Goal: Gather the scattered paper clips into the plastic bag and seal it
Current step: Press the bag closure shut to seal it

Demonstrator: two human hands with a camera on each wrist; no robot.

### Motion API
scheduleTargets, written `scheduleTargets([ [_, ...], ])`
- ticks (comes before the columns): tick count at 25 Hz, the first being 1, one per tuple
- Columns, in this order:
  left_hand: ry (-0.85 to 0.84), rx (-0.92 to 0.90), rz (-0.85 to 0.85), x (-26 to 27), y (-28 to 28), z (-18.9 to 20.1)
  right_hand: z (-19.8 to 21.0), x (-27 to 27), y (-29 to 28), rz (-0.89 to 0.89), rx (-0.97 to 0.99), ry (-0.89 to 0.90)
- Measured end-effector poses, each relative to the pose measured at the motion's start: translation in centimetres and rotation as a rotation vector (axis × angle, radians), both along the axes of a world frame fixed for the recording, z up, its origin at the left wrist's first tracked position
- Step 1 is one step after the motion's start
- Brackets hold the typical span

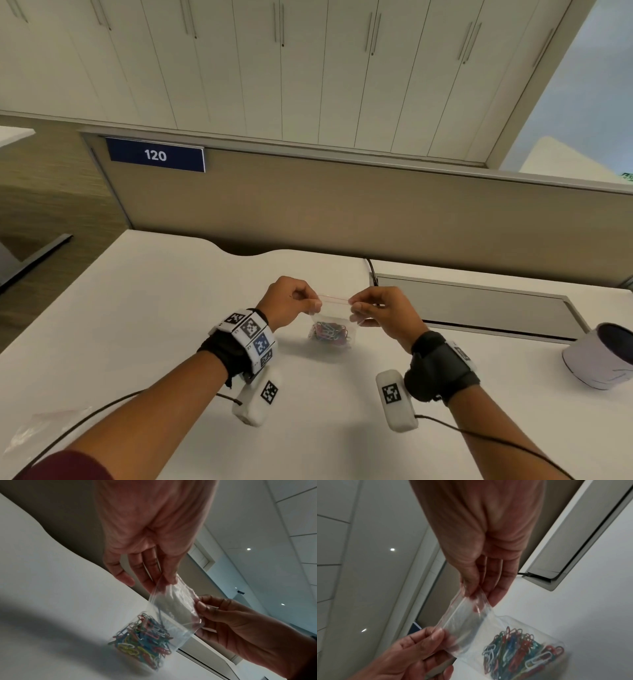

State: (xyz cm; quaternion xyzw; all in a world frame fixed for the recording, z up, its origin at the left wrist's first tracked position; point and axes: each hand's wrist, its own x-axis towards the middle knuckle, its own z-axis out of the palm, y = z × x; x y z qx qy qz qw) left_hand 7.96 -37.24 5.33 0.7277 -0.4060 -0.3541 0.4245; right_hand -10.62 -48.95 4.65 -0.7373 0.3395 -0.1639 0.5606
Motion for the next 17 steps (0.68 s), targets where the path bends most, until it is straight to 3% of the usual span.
scheduleTargets([
  [4, -0.032, 0.058, 0.083, 1.7, -4.5, -2.5, -2.1, 2.5, -4.8, -0.068, 0.115, 0.065],
  [7, -0.228, 0.060, 0.133, 2.3, -4.8, -4.0, -3.4, 3.2, -6.7, -0.248, -0.157, 0.143],
  [9, -0.375, 0.075, 0.067, 1.6, -3.8, -5.1, -4.3, 3.0, -5.4, -0.301, -0.331, 0.187],
  [13, -0.532, 0.224, -0.197, -0.9, -1.6, -7.5, -7.7, 2.9, 0.0, -0.086, -0.405, 0.314],
  [17, -0.699, 0.278, -0.256, -1.4, -1.8, -8.1, -9.8, 3.5, 1.0, -0.022, -0.549, 0.391],
])
